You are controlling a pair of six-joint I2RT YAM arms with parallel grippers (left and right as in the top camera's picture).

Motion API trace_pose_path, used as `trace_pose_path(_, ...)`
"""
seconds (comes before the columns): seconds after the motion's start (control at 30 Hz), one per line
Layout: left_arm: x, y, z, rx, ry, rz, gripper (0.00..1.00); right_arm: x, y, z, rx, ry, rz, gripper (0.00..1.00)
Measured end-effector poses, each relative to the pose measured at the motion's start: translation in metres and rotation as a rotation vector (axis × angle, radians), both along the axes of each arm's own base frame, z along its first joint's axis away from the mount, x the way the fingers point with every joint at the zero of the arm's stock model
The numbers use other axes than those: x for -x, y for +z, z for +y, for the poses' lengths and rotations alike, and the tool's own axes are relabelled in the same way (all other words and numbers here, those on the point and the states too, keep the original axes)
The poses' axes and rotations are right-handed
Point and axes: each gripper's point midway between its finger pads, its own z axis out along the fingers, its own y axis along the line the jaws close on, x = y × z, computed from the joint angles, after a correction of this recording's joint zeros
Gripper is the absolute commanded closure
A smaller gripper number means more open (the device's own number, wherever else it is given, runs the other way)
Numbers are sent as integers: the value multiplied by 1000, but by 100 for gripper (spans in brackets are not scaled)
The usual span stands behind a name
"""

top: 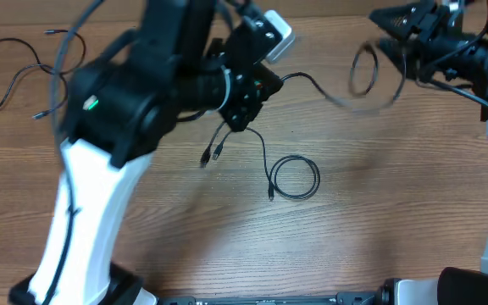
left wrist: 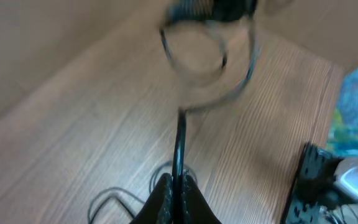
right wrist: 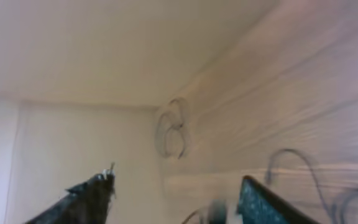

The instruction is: Untangle cables

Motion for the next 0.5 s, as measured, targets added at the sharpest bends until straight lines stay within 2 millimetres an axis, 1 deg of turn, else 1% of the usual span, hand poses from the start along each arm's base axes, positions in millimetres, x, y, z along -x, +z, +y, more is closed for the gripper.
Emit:
trace_pose_path(0.07,4,14,7,24,37,-26,96,2,-18,-12,63,-66,68,18)
trace_pose_path(0.13,5,23,14,41,97,-33,96,3,-34,-26,134,-135,124,12)
trace_pose_path(0.2,2,27,23,50,174,-29,96,5,-44,-36,187,-184,159,9)
trace_pose_path(0.3,-11,25,43,48,364,8,96,8,-56,-51,257,-248,206,4)
trace_pose_path(0.37,-21,17,65,42,557,62,96,12,-64,-59,299,-281,239,2)
trace_pose_path(0.43,-27,14,80,55,697,89,96,15,-68,-63,318,-293,261,0)
trace_pose_path(0.5,-32,15,88,76,767,99,96,21,-74,-64,329,-298,296,0)
